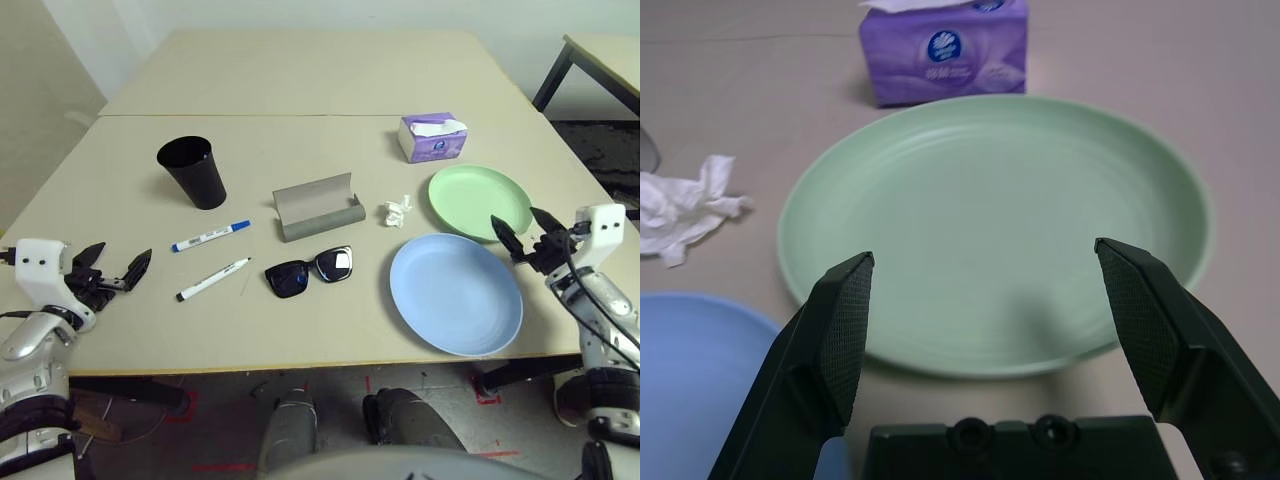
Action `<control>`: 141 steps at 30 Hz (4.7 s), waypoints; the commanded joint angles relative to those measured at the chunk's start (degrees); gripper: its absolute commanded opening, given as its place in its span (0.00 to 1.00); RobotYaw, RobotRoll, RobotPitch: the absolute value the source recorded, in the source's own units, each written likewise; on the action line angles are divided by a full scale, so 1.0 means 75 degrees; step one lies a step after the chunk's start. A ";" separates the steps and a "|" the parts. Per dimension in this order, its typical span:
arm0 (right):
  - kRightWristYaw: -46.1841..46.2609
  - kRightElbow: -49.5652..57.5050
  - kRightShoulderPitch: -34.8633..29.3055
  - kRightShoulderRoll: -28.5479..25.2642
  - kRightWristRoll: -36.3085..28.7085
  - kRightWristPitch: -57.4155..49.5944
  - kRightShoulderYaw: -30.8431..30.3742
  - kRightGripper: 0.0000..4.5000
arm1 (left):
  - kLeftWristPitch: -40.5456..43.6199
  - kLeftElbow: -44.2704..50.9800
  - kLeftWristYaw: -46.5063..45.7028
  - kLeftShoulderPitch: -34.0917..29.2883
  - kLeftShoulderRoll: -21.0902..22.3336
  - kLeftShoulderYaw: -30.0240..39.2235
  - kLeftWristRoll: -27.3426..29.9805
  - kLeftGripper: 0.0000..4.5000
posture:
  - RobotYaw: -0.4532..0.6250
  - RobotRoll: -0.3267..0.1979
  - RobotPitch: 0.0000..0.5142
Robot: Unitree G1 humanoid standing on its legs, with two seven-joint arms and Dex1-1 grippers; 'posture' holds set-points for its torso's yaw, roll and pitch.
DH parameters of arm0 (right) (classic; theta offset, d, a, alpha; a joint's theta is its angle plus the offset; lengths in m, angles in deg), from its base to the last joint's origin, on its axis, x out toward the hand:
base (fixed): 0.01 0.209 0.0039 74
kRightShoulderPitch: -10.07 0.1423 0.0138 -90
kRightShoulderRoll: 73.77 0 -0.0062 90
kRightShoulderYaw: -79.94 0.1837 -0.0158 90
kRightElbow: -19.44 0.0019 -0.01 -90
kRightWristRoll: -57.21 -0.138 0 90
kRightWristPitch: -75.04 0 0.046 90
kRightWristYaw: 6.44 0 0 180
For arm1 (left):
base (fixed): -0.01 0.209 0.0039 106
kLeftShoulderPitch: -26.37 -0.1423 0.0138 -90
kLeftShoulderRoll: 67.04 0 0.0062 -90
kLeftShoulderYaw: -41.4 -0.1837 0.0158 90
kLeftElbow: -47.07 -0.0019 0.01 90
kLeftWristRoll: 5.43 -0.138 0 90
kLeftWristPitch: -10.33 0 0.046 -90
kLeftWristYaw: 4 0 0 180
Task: Organize and tidy the items on the table.
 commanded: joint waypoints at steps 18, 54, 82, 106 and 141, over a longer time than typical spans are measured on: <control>-0.0117 -0.0457 0.0121 -0.0224 -0.0003 0.0074 0.0024 1.00 | 0.0807 0.1813 -0.0402 -0.0532 -0.0286 0.0015 0.0040 1.00 | 0.46 0.62 0.22; -0.0159 -0.0868 -0.0055 -0.0931 -0.0156 0.0403 0.0620 1.00 | 0.1845 0.2884 0.4437 0.0480 0.0186 -0.1054 0.1549 1.00 | 0.42 0.62 0.20; -0.0365 0.5478 -0.3646 -0.2918 -0.3372 -0.6695 0.1755 1.00 | 0.0078 0.0761 0.6378 0.2545 -0.0810 -0.2325 0.0740 1.00 | 0.26 0.62 0.22; -0.1028 0.5375 -0.3009 -0.3676 -0.4999 -0.9494 0.0807 1.00 | 0.0761 0.2754 0.5493 0.1483 -0.0683 -0.2116 0.1093 1.00 | 0.34 0.62 0.26; -0.1766 0.3719 -0.1013 -0.4803 -0.4663 -1.0200 0.0356 0.01 | 0.0234 0.2907 0.5081 0.1071 -0.0980 -0.2061 0.1100 1.00 | 0.37 0.62 0.26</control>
